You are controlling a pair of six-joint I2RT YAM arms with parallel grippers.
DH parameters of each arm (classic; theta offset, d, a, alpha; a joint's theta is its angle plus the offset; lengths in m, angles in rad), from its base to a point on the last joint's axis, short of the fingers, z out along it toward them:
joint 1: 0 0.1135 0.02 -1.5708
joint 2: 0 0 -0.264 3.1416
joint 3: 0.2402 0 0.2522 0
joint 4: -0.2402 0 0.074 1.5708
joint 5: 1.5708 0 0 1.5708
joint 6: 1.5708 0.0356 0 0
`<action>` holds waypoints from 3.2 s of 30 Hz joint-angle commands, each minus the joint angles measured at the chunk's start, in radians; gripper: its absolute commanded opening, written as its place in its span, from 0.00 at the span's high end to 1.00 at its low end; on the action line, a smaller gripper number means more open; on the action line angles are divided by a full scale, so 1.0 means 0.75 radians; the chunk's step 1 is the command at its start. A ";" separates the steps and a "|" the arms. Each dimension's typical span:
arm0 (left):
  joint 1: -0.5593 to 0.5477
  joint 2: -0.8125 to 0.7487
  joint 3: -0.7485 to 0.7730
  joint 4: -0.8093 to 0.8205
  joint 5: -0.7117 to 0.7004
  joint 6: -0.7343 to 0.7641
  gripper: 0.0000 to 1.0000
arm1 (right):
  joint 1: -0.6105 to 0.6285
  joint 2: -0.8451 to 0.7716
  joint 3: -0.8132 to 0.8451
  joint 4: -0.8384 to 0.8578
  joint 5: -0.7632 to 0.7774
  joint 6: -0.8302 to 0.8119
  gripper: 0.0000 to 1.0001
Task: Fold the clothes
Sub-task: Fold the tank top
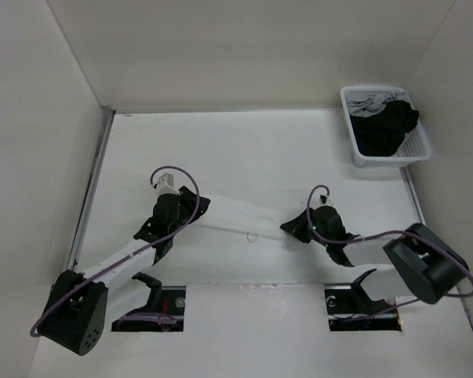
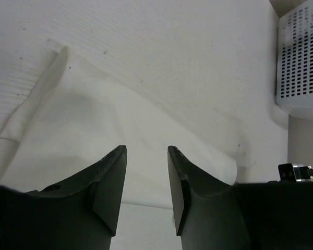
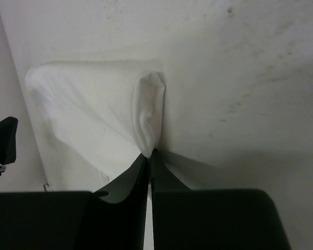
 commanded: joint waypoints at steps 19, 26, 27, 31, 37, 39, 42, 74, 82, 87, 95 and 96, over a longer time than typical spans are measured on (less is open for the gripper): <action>-0.115 -0.020 0.077 0.068 0.062 0.032 0.57 | 0.222 -0.432 0.687 -1.089 0.392 -0.360 0.93; -0.090 -0.054 0.038 0.094 0.113 0.028 0.57 | 0.392 0.018 1.043 -1.140 0.410 -0.393 0.92; -0.084 -0.056 0.032 0.098 0.123 0.028 0.57 | 0.404 0.065 1.080 -1.144 0.410 -0.395 0.92; -0.045 -0.069 0.020 0.103 0.162 0.028 0.57 | 0.461 0.309 1.266 -1.161 0.396 -0.406 0.90; 0.014 -0.101 0.018 0.092 0.205 0.023 0.57 | 0.521 0.463 1.397 -1.095 0.400 -0.393 0.43; 0.027 -0.112 0.022 0.090 0.207 0.023 0.57 | 0.527 0.400 1.346 -1.022 0.410 -0.393 0.39; 0.012 -0.071 0.046 0.096 0.203 0.023 0.57 | 0.527 0.222 1.167 -0.863 0.437 -0.393 0.39; -0.252 0.320 -0.001 0.305 0.056 -0.114 0.72 | 0.079 0.771 0.906 0.210 -0.344 -0.111 0.92; -0.248 0.195 -0.025 0.221 0.054 -0.114 0.71 | 0.063 0.764 0.872 0.304 -0.465 -0.064 0.90; -0.245 0.179 -0.011 0.186 0.060 -0.101 0.71 | 0.046 0.774 0.925 0.214 -0.441 -0.080 0.90; -0.217 0.109 -0.019 0.131 0.052 -0.093 0.70 | 0.036 0.886 1.094 -0.038 -0.283 -0.123 0.91; -0.213 0.097 -0.021 0.119 0.050 -0.089 0.70 | 0.038 0.894 1.099 -0.030 -0.275 -0.127 0.91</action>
